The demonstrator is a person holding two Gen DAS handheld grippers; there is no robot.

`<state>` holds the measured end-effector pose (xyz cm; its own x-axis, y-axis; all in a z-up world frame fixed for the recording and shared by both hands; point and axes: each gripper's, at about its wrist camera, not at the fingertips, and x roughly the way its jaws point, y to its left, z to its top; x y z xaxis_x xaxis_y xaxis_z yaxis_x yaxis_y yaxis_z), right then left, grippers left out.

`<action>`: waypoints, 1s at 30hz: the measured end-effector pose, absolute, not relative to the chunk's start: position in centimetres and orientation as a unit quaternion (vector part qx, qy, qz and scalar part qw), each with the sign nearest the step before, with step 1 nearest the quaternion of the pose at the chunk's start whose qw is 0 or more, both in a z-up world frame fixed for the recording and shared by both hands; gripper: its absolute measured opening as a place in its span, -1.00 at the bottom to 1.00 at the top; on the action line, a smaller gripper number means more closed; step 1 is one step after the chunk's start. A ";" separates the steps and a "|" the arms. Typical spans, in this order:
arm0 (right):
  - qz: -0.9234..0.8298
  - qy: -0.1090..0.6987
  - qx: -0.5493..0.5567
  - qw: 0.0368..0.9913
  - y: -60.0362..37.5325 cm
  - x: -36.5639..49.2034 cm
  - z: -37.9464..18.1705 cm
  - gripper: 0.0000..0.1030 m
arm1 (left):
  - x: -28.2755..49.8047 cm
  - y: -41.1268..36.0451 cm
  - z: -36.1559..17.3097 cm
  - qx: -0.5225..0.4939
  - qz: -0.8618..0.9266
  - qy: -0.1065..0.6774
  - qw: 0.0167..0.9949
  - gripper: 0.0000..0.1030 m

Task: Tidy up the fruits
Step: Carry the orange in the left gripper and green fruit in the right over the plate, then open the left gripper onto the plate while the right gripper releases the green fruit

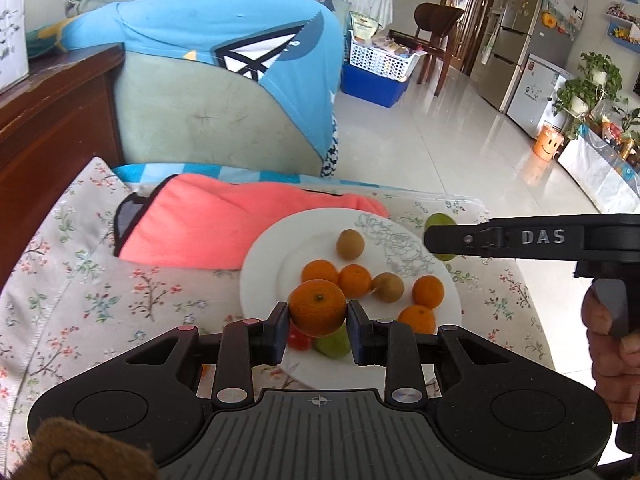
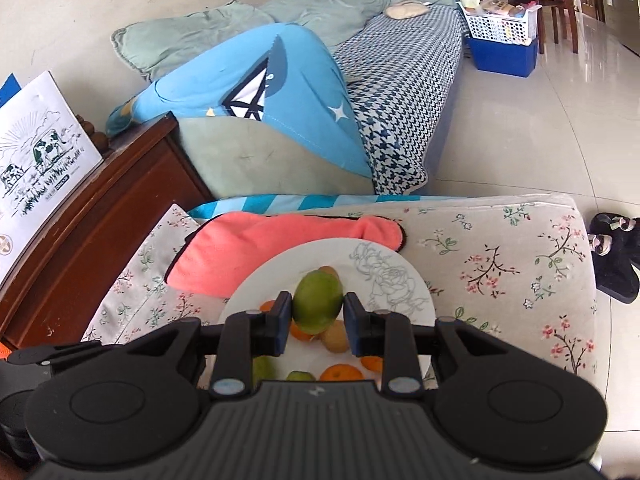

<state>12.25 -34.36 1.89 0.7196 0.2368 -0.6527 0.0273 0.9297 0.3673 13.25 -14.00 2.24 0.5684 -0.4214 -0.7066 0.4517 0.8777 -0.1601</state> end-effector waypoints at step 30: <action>0.052 0.392 0.205 0.895 -35.1 14.3 -0.3 -0.40 | 14.9 -14.4 3.6 -0.010 -0.220 0.388 0.895 0.14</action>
<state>14.26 -35.13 -0.29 0.6872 0.2545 -0.6804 0.0671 0.9104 0.4083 14.90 -14.35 3.62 0.6031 -0.4008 -0.6897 0.3854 0.9034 -0.1880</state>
